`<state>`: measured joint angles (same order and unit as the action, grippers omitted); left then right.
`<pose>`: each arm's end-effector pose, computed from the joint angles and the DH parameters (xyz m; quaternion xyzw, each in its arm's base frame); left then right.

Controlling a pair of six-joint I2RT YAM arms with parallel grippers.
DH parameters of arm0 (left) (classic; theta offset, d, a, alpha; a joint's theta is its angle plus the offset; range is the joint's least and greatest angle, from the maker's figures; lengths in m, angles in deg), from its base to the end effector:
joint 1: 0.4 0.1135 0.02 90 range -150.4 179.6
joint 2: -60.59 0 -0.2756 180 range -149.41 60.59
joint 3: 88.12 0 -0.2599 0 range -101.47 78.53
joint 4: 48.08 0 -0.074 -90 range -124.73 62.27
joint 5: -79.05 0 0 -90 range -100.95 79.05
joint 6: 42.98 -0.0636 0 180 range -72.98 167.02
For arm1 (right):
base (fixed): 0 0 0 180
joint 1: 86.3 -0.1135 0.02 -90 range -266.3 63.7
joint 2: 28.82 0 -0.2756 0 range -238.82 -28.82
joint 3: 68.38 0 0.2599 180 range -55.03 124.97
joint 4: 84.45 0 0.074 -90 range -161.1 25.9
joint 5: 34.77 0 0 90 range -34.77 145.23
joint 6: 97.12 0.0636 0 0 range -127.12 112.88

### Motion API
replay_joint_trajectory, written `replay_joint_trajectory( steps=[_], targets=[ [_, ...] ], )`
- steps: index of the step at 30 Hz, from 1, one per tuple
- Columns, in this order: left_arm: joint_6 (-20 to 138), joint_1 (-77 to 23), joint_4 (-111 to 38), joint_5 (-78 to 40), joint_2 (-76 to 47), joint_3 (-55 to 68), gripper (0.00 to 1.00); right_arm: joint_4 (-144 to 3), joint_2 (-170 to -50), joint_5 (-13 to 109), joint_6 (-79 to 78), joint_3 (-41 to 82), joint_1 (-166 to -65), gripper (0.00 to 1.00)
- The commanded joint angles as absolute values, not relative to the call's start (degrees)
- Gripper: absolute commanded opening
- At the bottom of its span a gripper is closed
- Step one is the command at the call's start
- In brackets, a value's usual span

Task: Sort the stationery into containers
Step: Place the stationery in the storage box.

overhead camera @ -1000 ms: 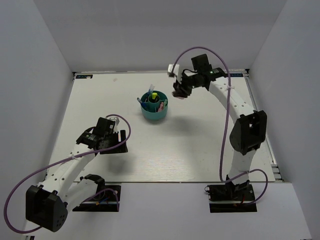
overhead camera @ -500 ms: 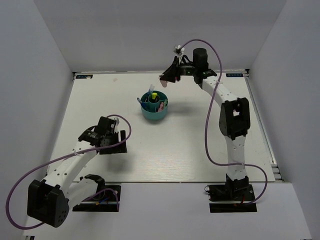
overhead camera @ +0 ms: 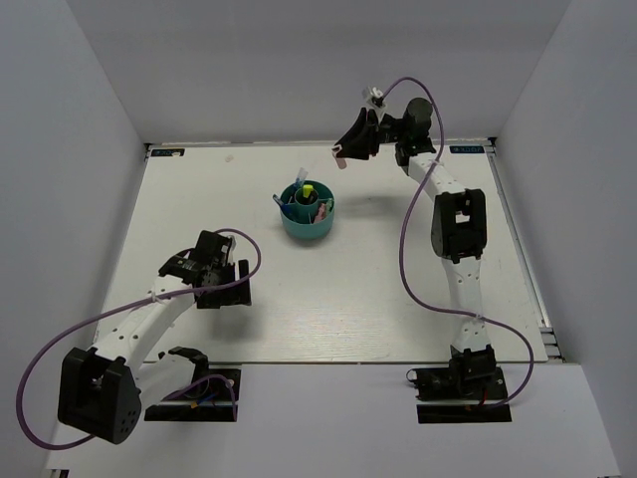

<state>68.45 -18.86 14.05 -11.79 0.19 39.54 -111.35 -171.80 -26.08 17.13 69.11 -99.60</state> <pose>0.1779 -0.0604 0.1872 -0.0243 0.9848 -0.0655 0.1592 0.5467 0.1938 0.2851 -0.4950 0.4769 0.5493 0.4753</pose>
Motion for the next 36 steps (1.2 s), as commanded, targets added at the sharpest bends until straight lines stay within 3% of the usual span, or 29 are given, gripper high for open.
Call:
replay_joint_trajectory(
  steps=[1, 22, 36],
  targets=[
    [68.20, -18.24, 12.82, -11.56, -0.05, 39.59, 0.88, -119.00, -170.94, -34.22, 17.23, 70.31, -100.89, 0.00],
    [68.11, -18.15, 12.82, -11.82, -0.23, 39.68, 0.88, -116.81, -174.98, -33.01, 11.69, 69.17, -105.02, 0.00],
    [68.02, -17.89, 12.82, -12.09, -0.58, 39.59, 0.88, -124.98, -176.57, -31.08, 18.72, 67.05, -106.25, 0.00]
  ],
)
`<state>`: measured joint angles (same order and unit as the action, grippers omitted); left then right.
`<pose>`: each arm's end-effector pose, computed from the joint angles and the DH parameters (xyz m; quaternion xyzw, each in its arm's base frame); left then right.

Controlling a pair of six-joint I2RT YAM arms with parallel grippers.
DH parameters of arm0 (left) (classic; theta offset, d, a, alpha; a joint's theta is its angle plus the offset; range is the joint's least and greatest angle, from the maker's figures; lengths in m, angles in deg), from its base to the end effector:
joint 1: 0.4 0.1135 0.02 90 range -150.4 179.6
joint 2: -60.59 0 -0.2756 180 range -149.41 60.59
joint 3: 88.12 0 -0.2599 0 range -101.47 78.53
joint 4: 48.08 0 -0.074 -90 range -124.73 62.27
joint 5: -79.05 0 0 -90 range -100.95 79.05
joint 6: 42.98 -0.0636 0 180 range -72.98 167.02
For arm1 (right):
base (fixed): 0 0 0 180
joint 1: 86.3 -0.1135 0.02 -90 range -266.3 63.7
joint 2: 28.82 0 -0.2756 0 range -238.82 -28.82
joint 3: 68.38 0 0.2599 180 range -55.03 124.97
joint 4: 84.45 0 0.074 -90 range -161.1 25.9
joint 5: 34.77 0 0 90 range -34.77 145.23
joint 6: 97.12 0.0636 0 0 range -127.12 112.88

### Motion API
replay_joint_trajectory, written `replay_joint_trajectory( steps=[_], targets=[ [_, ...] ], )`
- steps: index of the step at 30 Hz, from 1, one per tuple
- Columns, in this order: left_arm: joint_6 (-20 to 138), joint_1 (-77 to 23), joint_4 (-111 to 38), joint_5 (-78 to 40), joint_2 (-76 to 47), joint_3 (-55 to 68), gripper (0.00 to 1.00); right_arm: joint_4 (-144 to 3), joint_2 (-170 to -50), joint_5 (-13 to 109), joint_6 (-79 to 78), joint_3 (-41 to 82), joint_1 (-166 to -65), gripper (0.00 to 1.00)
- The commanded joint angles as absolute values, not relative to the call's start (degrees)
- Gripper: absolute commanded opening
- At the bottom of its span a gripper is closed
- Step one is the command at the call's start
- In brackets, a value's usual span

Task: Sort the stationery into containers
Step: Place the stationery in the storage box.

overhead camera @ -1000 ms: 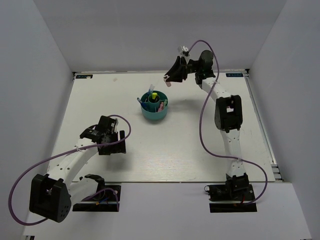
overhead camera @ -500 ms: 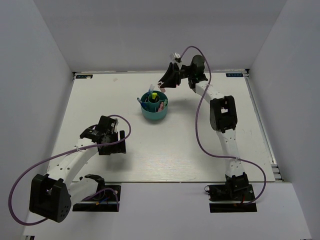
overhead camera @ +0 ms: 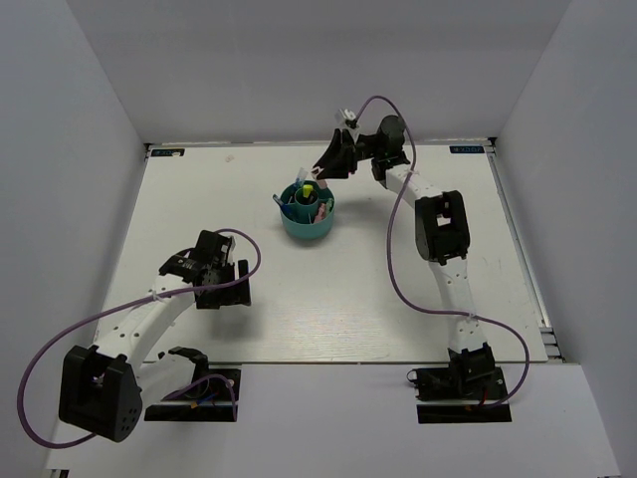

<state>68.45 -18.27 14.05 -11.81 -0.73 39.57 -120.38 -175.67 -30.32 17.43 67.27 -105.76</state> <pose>0.1795 -0.0589 0.1844 -0.0294 0.9860 -0.0621 0.1518 0.5233 0.2521 0.2467 -0.5538 0.4209 0.5712 0.4359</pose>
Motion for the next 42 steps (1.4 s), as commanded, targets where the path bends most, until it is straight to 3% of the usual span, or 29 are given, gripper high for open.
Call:
replay_joint_trajectory(
  steps=[1, 24, 29, 42],
  targets=[
    [67.94, -17.89, 12.82, -12.09, -0.67, 39.59, 0.88, -124.98, -176.74, -31.07, 18.63, 67.05, -106.34, 0.00],
    [67.94, -17.54, 12.82, -11.91, -1.20, 39.59, 0.88, -126.91, -179.38, -27.91, 21.18, 67.41, -106.51, 0.00],
    [68.02, -17.71, 12.91, -12.26, -1.28, 39.59, 0.88, -126.83, -179.47, -27.38, 21.27, 67.32, -106.34, 0.07],
    [68.11, -17.45, 13.00, -12.18, -1.54, 39.59, 0.88, -126.30, -180.43, -26.77, 20.91, 67.40, -105.90, 0.08]
  ],
)
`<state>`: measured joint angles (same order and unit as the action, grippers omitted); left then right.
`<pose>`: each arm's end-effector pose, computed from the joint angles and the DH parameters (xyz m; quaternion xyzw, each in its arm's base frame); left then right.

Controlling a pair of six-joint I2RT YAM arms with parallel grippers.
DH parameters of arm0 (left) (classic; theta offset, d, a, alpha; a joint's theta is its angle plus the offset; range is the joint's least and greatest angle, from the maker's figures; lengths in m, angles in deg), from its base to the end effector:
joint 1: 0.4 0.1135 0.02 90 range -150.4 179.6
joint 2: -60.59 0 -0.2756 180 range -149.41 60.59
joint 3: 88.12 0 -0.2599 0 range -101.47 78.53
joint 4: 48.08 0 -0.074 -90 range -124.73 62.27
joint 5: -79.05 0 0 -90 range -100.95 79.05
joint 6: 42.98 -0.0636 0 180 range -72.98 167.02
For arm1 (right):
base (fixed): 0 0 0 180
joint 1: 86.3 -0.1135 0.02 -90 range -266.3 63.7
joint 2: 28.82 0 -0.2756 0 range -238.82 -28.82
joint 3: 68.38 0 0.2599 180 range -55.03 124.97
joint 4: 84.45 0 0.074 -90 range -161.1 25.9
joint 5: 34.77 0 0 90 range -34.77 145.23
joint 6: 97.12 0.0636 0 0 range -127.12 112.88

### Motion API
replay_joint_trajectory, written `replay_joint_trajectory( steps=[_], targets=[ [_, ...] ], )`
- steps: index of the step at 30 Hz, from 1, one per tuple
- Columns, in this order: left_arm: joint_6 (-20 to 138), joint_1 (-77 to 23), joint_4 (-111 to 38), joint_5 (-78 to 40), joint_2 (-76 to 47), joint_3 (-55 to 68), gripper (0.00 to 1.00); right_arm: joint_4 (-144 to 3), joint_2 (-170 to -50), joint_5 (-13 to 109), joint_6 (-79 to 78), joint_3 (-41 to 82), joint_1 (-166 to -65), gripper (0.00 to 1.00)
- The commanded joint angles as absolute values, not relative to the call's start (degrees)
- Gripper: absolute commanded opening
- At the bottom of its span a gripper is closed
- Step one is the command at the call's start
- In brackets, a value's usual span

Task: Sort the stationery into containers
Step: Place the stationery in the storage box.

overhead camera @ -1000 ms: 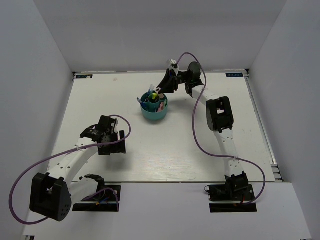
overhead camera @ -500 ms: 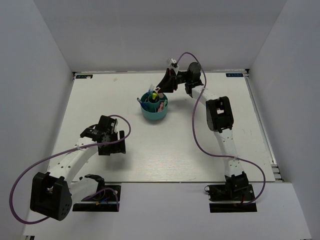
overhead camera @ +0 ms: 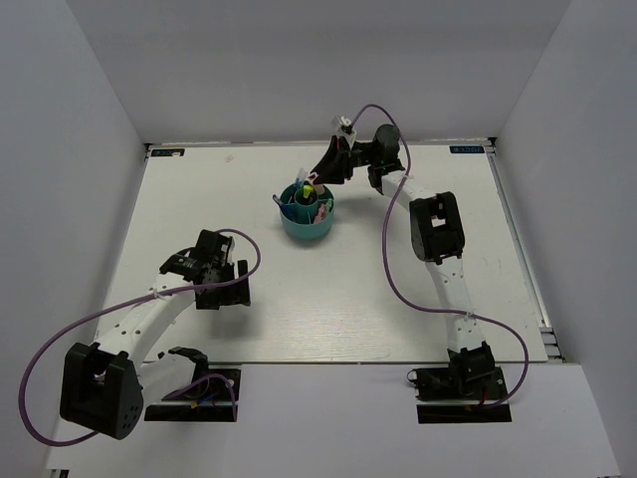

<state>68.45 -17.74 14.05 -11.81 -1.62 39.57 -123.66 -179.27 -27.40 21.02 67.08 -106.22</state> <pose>0.1811 -0.0575 0.1817 -0.0341 0.9871 -0.0588 0.1449 0.5292 0.2589 0.2159 -0.5237 0.4465 0.5843 0.4301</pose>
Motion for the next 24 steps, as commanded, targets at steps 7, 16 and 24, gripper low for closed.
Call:
replay_joint_trajectory(
  steps=[7, 16, 24],
  targets=[
    [68.02, -17.45, 12.91, -12.09, -1.72, 39.42, 0.88, -125.86, -181.05, -26.59, 20.39, 67.49, -105.63, 0.18],
    [68.02, -17.28, 13.00, -12.09, -2.07, 39.50, 0.88, -126.12, -181.40, -26.24, 20.56, 67.32, -105.37, 0.32],
    [67.94, -17.01, 12.82, -12.44, -1.99, 39.41, 0.88, -126.21, -179.91, -26.42, 20.30, 66.26, -104.76, 0.90]
  ],
)
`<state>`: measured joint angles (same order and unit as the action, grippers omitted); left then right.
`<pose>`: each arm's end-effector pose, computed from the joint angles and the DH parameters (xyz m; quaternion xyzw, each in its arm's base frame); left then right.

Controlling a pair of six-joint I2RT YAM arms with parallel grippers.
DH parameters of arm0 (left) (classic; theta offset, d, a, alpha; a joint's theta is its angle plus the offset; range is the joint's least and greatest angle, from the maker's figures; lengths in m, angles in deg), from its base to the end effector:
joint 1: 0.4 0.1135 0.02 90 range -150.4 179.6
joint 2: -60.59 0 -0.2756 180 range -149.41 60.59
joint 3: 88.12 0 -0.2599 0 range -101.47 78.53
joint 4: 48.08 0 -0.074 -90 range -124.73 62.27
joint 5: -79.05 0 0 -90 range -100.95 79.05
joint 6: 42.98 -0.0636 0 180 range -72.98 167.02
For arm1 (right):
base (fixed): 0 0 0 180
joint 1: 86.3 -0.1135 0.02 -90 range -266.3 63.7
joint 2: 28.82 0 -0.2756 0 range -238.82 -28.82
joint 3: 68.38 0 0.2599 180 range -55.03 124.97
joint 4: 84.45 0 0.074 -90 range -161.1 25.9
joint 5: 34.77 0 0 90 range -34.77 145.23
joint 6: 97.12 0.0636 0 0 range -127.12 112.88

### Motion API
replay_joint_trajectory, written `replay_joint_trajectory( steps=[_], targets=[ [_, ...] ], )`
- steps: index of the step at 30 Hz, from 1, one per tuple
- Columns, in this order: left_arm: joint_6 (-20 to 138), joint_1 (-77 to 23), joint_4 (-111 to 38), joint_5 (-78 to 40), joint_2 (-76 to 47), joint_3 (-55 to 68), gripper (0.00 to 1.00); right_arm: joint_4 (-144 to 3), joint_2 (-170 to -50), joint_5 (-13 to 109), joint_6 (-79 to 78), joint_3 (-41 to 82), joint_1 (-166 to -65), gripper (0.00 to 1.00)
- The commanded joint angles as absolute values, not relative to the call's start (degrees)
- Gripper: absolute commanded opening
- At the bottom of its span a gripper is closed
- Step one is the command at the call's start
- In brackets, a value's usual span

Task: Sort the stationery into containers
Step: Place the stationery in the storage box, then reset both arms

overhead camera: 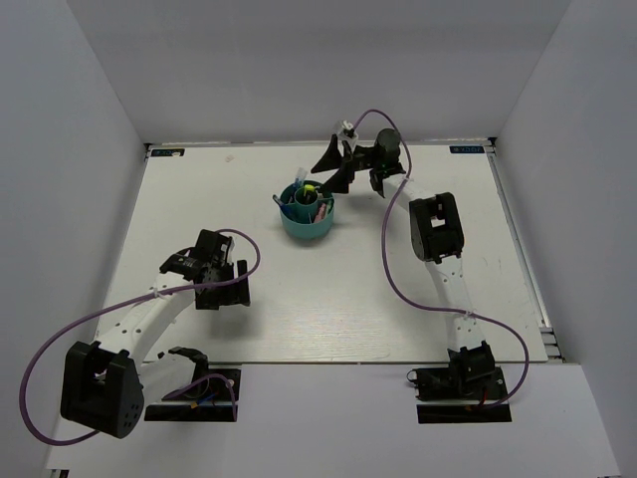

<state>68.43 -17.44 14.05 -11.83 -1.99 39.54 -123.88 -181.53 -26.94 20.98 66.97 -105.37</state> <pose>0.1819 -0.0568 0.1808 -0.0365 0.9875 -0.0576 0.1422 0.5367 0.2522 0.1934 -0.5102 0.4627 0.5866 0.4260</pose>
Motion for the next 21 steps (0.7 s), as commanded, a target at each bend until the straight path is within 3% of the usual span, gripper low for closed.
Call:
replay_joint_trajectory(
  steps=[1, 11, 13, 14, 16, 17, 18, 20, 21],
  targets=[
    [67.94, -16.93, 13.00, -12.44, -1.90, 39.41, 0.88, -126.30, -179.56, -26.33, 20.39, 66.17, -104.67, 0.90],
    [68.20, -16.84, 12.65, -12.79, -1.11, 39.24, 0.88, -131.82, -172.88, -20.73, 28.43, 59.60, -101.77, 0.90],
    [68.02, -16.66, 12.39, -13.40, -0.76, 39.24, 0.81, -132.10, -169.28, -18.95, 31.97, 57.22, -100.46, 0.90],
    [67.76, -16.66, 12.12, -14.45, -0.32, 39.24, 0.53, -130.27, -165.79, -16.77, 37.21, 55.12, -99.32, 0.90],
    [67.58, -16.31, 11.86, -15.07, 0.38, 39.15, 0.05, -112.77, -163.66, -16.57, 37.53, 56.67, -97.21, 0.90],
    [67.58, -16.22, 11.68, -15.60, 1.17, 39.24, 0.00, -87.36, -161.82, -14.31, 28.22, 64.69, -96.76, 0.90],
    [67.15, -16.05, 11.68, -16.30, 1.61, 39.24, 0.00, -59.00, -159.71, -12.72, 11.94, 67.20, -96.58, 0.90],
    [66.97, -16.05, 10.54, -17.18, 3.45, 39.59, 0.00, -38.70, -154.28, -2.07, -8.73, 64.28, -96.84, 0.90],
    [66.88, -16.05, 10.28, -17.45, 3.90, 39.59, 0.25, -33.10, -149.20, 2.54, -18.62, 61.63, -97.11, 0.90]
  ],
)
